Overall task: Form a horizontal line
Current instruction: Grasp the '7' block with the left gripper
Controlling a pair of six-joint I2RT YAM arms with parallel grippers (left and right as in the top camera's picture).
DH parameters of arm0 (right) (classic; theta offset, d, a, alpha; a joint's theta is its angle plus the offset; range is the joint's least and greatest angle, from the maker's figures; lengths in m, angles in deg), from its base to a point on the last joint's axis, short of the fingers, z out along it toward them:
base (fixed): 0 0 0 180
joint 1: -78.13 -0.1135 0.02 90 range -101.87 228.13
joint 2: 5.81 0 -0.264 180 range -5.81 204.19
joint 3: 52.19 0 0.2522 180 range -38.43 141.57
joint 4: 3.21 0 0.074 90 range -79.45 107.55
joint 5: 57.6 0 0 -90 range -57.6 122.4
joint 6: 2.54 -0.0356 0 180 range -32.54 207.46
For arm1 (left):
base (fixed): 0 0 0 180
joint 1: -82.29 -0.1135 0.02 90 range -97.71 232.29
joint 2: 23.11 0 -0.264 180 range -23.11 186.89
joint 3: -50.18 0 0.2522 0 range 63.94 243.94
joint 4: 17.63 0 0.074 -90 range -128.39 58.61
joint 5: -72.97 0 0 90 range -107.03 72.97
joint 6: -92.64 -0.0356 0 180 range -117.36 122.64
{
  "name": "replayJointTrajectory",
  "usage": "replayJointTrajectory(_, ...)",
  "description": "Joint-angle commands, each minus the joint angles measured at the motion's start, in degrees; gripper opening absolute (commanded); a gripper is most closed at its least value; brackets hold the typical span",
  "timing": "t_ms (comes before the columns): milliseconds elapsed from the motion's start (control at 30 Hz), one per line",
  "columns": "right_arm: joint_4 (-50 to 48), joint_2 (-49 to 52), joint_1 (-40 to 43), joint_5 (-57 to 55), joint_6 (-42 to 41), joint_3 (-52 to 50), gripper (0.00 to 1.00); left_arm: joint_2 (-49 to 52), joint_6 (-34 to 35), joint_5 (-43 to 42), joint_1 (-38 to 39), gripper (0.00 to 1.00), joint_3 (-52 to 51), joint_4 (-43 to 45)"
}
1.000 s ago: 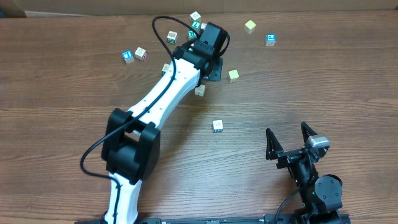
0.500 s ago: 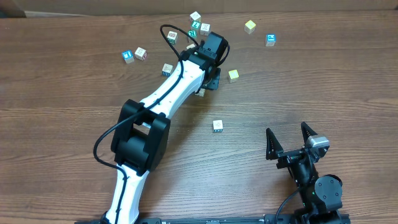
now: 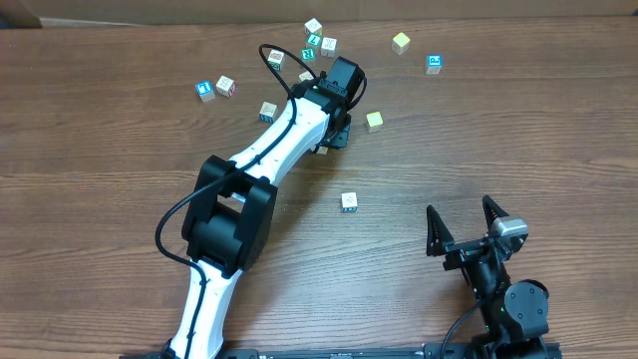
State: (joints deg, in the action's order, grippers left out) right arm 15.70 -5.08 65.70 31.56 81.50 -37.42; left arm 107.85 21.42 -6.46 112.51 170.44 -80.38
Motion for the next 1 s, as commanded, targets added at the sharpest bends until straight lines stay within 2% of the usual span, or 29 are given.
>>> replayJointTrajectory(0, -0.42, -0.57, -0.26, -0.11, 0.24, -0.55, 1.0, 0.94, -1.2, -0.04, -0.31, 0.4, 0.13, -0.5)
replayJointTrajectory(633, -0.42, -0.57, -0.26, -0.11, 0.24, -0.55, 1.0, 0.94, -0.33, 2.89, -0.31, 0.43, 0.13, -2.05)
replayJointTrajectory(833, -0.42, -0.57, -0.26, -0.11, 0.24, -0.55, 1.0, 0.94, -0.31, -1.29, -0.31, 0.4, 0.11, -3.15)
replayJointTrajectory(967, -0.42, -0.57, -0.26, -0.11, 0.24, -0.55, 1.0, 0.94, 4.31, -1.6, -0.31, 0.4, 0.11, -5.44)
